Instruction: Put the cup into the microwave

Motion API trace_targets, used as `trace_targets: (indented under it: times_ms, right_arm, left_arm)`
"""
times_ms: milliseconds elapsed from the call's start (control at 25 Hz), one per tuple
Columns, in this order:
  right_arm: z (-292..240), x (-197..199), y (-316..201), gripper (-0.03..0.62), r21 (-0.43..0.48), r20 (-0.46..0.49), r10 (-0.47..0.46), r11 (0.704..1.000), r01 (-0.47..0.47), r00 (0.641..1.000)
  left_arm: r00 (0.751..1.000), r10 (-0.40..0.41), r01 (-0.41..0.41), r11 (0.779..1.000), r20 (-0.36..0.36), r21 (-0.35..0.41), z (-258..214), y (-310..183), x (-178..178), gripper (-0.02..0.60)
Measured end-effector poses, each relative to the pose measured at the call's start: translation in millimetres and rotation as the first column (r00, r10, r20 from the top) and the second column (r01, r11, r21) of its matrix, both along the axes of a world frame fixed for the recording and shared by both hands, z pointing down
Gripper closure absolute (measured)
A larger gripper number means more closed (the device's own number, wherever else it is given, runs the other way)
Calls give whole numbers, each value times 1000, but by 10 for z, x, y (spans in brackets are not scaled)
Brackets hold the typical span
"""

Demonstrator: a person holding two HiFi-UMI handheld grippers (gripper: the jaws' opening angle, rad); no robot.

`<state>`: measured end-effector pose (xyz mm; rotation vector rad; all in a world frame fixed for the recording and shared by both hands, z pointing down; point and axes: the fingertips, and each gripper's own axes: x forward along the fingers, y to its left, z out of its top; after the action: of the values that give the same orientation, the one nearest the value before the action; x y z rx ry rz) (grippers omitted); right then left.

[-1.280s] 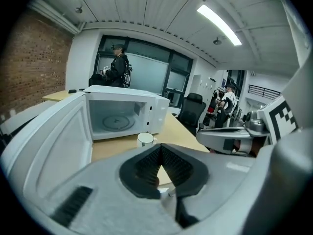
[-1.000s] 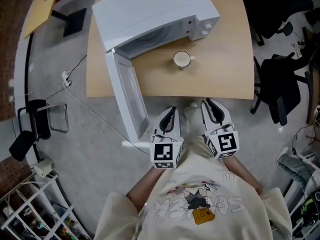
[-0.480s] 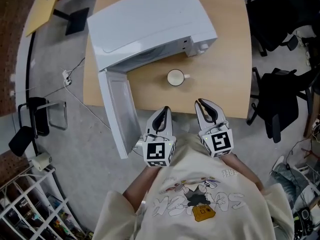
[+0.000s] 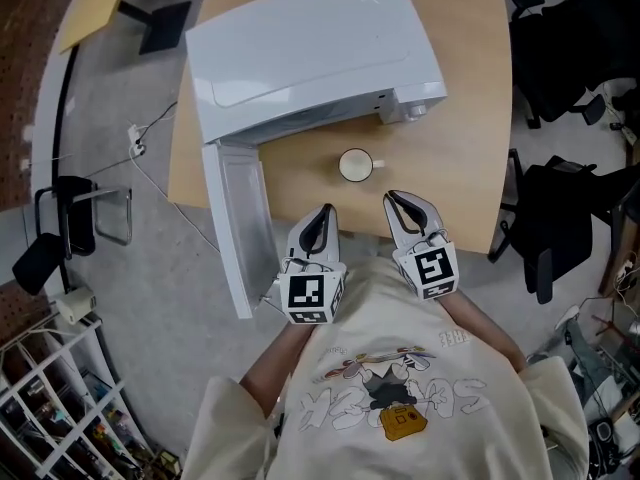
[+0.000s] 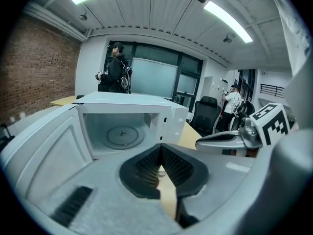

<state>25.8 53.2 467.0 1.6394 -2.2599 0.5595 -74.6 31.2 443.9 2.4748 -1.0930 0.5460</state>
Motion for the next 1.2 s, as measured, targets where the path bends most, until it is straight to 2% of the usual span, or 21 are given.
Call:
trace_targets:
  times_ms: [80,200,280,480,600,760,920,1000,1080,1200]
  right_arm:
    - [76,-43,-57,542,-7,-8,-30,1000,30,1000]
    - [268,-132,-151,398,-34,-20,-97,995,96,995]
    - [408,-187,-227,328,-44,-55,-151,988,149,987]
    - [764,-285,-464,195,-59,-146,-298,954,293,943]
    - [941,-318,-621,144,-72,-191,-381,925,374,905]
    - [1231,-393,-773,125,-127,-207,-484,875,467,850]
    - [1527,-455,-835,125,-181,-218,-548,836,518,807]
    - [1619,-475,-845,136,-198,-224,-565,824,531,794]
    - [1663,-485,-845,187,-198,-225,-573,819,539,788]
    - [1669,-498,-841,191,-188,-222,-577,816,546,786]
  left_arm:
    - [1000,-8,8,1000,-4,-4,6,-50,-26,577]
    - [999,-34,35,999,-9,2,-12,-141,-110,577]
    - [999,-46,47,999,-17,8,-24,-165,-162,577]
    - [998,-32,32,999,-53,6,-31,-116,-206,577]
    - [997,-38,39,999,-63,13,-59,-65,-241,577]
    - [994,-91,93,995,-51,21,-91,-49,-380,577]
    - [988,-149,150,988,-38,32,-122,-33,-493,577]
    - [985,-168,169,985,-30,37,-128,-18,-536,577]
    - [982,-185,186,982,-21,38,-112,-2,-584,577]
    - [978,-209,209,977,-19,38,-105,-7,-630,577]
